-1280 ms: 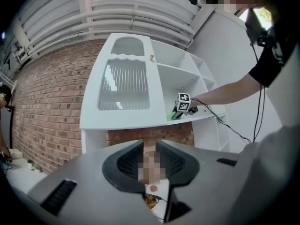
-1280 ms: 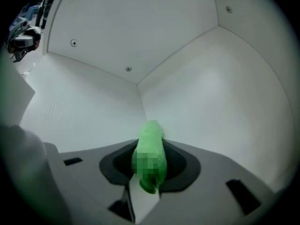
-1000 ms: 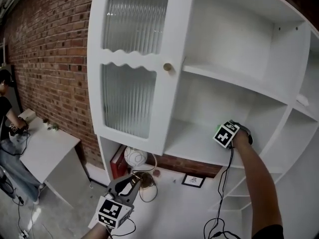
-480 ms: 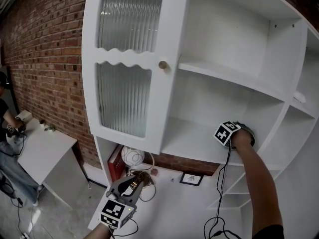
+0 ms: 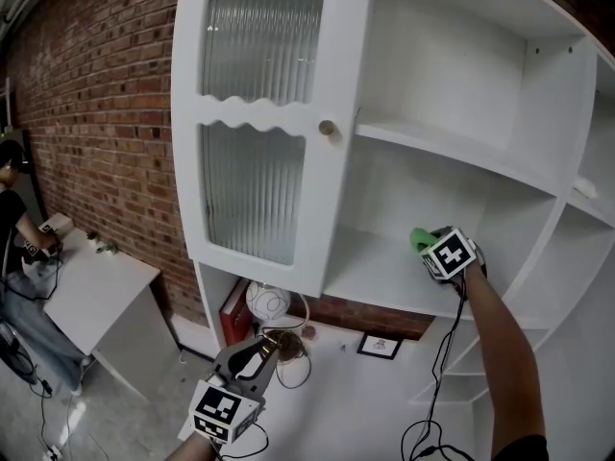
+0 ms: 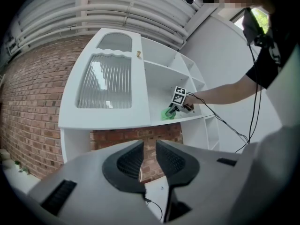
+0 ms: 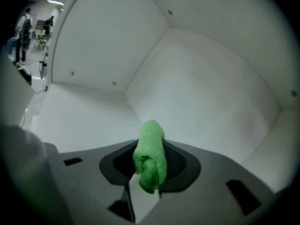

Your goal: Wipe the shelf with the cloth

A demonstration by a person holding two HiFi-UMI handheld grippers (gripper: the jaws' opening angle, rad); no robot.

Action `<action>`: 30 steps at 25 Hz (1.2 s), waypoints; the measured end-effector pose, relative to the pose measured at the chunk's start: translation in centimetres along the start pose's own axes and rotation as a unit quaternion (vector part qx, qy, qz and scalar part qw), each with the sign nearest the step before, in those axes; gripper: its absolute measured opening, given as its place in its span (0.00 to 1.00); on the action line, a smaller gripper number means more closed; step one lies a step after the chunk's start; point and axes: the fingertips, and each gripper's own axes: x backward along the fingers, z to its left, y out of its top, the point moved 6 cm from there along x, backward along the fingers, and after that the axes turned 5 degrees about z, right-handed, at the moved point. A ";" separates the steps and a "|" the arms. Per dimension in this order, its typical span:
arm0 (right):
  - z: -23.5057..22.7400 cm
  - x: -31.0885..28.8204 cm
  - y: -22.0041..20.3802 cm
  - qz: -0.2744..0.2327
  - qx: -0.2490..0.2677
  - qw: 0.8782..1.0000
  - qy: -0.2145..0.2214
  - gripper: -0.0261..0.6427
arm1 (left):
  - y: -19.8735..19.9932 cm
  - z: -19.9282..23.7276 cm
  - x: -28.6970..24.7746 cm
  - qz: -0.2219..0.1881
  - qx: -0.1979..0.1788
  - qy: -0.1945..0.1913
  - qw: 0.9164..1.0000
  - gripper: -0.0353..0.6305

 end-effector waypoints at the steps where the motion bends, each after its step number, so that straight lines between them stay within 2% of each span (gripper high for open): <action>1: 1.1 0.4 1.4 -0.036 0.004 0.999 0.016 0.21 | -0.1 0.2 0.6 0.001 0.001 0.005 1.000 0.17; 4: 4.7 1.3 5.8 -0.114 0.020 0.991 0.060 0.21 | -0.6 1.2 2.5 0.009 0.005 0.027 1.000 0.17; 6: 7.1 1.6 8.4 -0.139 0.027 0.986 0.093 0.21 | -1.1 1.9 3.8 0.014 0.012 0.044 0.999 0.17; 8: 9.3 1.3 10.5 -0.142 0.034 0.982 0.122 0.21 | -1.5 2.6 5.2 0.018 0.019 0.062 0.998 0.17; 11: 11.5 0.0 11.9 -0.120 0.033 0.982 0.143 0.20 | -2.0 3.4 6.8 0.022 0.025 0.080 0.996 0.17; 18: 12.1 -1.1 11.5 -0.075 0.027 0.986 0.150 0.19 | -3.3 4.2 8.1 0.023 0.044 0.091 0.995 0.17; 24: 10.1 -0.7 8.4 -0.034 0.021 0.991 0.125 0.19 | -3.3 2.8 5.4 0.023 0.041 0.054 0.997 0.17; 30: 5.8 -0.1 2.8 0.037 0.012 0.997 0.072 0.19 | -2.5 1.0 2.4 0.018 0.029 0.009 0.999 0.17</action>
